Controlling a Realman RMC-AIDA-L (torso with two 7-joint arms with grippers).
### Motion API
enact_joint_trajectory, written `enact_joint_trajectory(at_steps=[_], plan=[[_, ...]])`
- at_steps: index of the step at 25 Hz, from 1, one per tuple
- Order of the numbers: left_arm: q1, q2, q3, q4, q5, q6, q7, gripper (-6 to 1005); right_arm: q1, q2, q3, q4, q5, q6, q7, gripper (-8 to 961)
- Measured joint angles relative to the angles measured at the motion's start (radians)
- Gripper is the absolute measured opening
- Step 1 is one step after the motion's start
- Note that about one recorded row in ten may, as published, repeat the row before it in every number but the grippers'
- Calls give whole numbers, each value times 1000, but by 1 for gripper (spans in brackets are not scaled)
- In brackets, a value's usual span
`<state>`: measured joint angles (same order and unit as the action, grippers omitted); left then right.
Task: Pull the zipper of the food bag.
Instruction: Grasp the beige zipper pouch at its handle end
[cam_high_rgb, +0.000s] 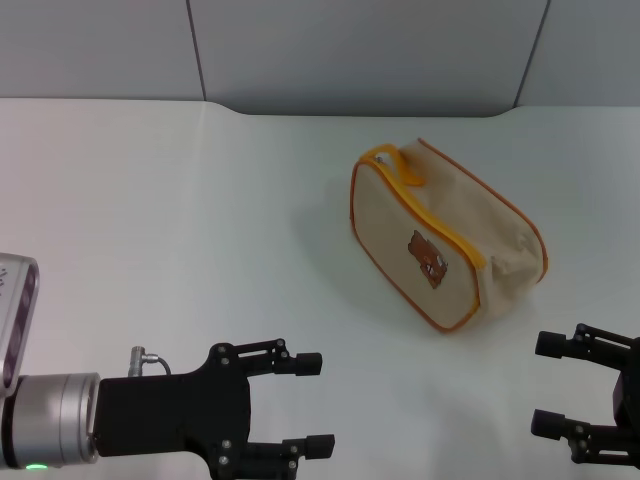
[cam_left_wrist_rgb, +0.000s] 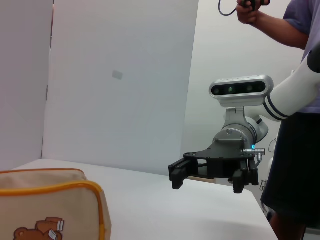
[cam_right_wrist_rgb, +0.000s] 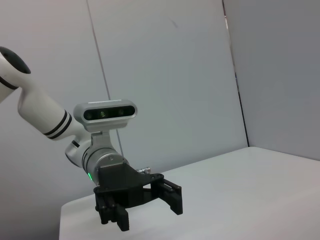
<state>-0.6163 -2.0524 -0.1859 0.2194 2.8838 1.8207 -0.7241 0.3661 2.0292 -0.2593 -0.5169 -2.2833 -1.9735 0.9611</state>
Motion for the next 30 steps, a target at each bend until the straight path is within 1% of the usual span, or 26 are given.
enact_joint_trajectory(at_steps=[8, 9, 10, 13, 14, 15, 16, 17, 18, 19, 20, 23, 24, 25, 29, 30], plan=[[0, 2, -2, 1, -4, 0, 8, 768, 4, 1, 4, -4, 5, -1, -1, 833], [4, 1, -3, 3, -13, -4, 11, 767, 3, 5, 15, -4, 16, 6, 0, 833], [4, 1, -3, 3, -13, -4, 11, 767, 3, 5, 15, -4, 16, 6, 0, 831], [23, -5, -3, 28, -75, -16, 14, 766, -6, 19, 57, 2, 86, 64, -2, 824], [39, -12, 0, 45, -126, -26, 15, 766, -15, 35, 76, 6, 141, 115, -3, 822], [39, -12, 0, 45, -126, -26, 15, 766, -15, 35, 76, 6, 141, 115, -3, 820], [44, -14, 3, 48, -141, -31, 15, 765, -19, 45, 79, 7, 170, 143, -3, 817], [48, -14, 4, 49, -148, -34, 15, 765, -24, 49, 79, 12, 188, 161, -5, 815], [50, -14, 5, 49, -150, -36, 15, 765, -27, 54, 80, 24, 213, 183, -11, 813], [55, -14, 5, 49, -151, -37, 15, 765, -31, 55, 80, 79, 252, 219, -45, 811], [55, -14, 5, 49, -151, -37, 15, 764, -31, 55, 80, 79, 252, 219, -45, 808], [60, -14, 4, 50, -152, -38, 15, 763, -29, 55, 86, 155, 271, 258, -136, 802], [60, -14, 4, 48, -153, -40, 17, 763, -24, 58, 95, 200, 276, 291, -198, 799], [60, -14, 4, 48, -153, -40, 17, 763, -24, 58, 95, 200, 276, 291, -198, 797], [66, -15, 5, 45, -154, -41, 29, 762, 2, 58, 91, 299, 279, 350, -315, 788], [66, -15, 5, 45, -154, -41, 29, 761, 2, 58, 91, 299, 279, 350, -315, 786]])
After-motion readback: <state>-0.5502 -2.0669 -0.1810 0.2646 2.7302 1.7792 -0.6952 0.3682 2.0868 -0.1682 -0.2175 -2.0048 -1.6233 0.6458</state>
